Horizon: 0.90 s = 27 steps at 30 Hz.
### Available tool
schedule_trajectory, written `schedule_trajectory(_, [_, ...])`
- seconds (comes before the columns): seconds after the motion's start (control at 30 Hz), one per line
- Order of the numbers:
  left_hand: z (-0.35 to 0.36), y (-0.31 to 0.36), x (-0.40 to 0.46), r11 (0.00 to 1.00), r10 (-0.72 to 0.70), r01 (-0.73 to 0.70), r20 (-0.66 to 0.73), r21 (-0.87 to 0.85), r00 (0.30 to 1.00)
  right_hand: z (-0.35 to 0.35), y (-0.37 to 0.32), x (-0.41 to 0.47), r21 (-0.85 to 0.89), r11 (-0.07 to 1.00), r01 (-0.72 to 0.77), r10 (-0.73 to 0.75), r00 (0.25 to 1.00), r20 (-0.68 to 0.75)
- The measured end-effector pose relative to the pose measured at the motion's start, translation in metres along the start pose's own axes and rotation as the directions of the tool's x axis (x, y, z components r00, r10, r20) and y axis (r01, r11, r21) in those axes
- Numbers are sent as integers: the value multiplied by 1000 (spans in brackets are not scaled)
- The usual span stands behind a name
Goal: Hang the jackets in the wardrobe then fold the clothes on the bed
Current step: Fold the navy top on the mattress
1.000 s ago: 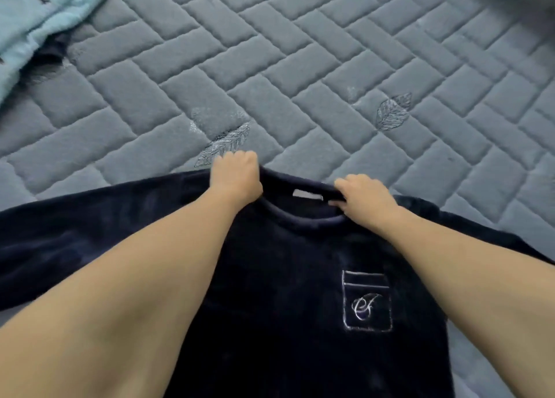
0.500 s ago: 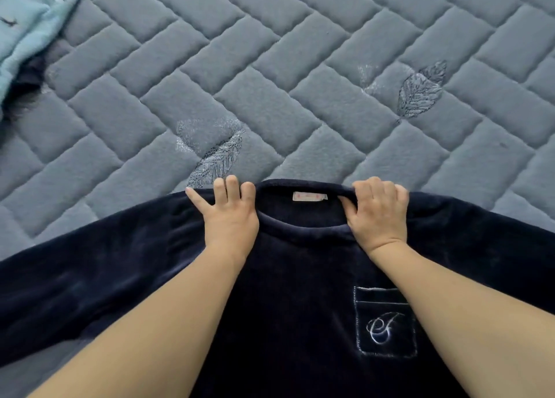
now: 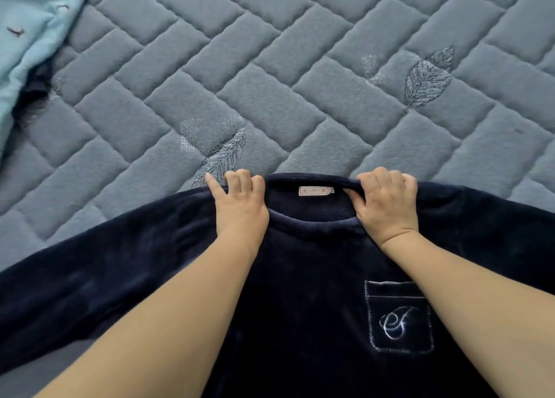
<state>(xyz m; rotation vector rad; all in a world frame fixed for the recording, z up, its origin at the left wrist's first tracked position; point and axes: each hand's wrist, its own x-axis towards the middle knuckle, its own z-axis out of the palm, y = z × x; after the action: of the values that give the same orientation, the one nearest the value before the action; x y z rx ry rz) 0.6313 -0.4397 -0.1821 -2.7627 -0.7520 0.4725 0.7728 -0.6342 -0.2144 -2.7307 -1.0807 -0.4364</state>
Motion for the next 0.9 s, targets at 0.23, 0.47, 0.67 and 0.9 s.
schedule_trajectory(0.23, [-29,-39,-28,976,22,-67,-213,-209,977,-54,2,0,10,988,153,-152,986,-65])
schedule_trajectory(0.47, [-33,-43,-132,955,197,-155,150,-253,969,-120,-2,-85,237,914,330,-352,934,55])
schedule_trajectory(0.67, [-12,-8,-104,735,-98,293,332,-612,938,-91,-15,-78,13,889,-458,405,799,444])
schedule_trajectory(0.9, [21,-11,-75,831,-9,271,474,-486,880,-47,-20,-95,-139,882,-450,461,763,454])
